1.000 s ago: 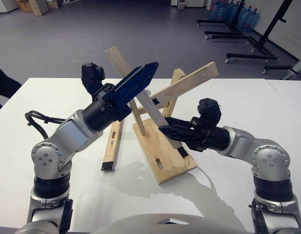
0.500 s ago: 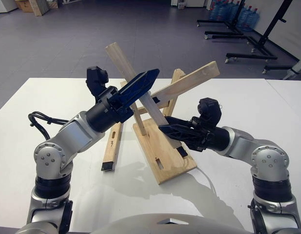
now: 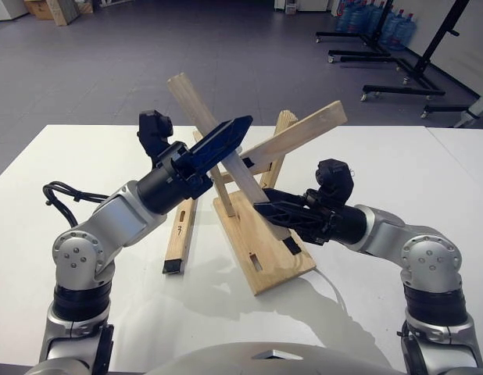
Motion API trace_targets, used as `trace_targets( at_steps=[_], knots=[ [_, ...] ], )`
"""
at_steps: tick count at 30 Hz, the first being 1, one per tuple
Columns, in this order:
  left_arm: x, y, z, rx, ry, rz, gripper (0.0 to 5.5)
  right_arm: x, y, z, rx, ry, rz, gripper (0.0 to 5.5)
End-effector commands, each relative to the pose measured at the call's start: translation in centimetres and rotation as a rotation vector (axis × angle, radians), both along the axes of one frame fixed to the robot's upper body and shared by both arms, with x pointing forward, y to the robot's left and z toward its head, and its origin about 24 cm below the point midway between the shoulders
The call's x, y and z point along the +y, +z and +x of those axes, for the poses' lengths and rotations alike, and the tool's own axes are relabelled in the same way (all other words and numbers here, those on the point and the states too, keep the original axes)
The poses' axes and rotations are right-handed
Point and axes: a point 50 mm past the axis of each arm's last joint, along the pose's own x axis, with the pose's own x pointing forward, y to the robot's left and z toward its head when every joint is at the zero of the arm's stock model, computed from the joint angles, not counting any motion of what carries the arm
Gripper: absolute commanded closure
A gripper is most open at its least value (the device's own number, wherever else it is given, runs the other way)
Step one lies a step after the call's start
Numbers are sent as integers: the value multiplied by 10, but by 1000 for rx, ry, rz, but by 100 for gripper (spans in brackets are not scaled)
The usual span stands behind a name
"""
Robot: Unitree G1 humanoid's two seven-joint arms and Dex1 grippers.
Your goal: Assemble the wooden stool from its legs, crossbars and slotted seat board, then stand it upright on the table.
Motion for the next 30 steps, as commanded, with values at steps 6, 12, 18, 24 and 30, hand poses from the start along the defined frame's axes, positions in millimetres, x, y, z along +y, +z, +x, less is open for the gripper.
trace_targets(
  at_steps=[6, 12, 18, 24, 30],
  knots=[
    [2, 0, 0, -35, 1, 39, 344, -9, -2, 1, 38, -15, -4, 137],
    [6, -7, 2, -66, 48, 133, 345, -29, 1, -3, 51, -48, 4, 29],
    [11, -16, 0, -228, 166, 349, 346, -67, -23, -4, 30, -203, -267, 10],
    [-7, -45, -16, -277, 161, 370, 346, -86, -45, -1, 36, -249, -377, 10],
    [-19, -70, -2, -349, 204, 452, 346, -97, -54, -2, 67, -276, -413, 10]
  ],
)
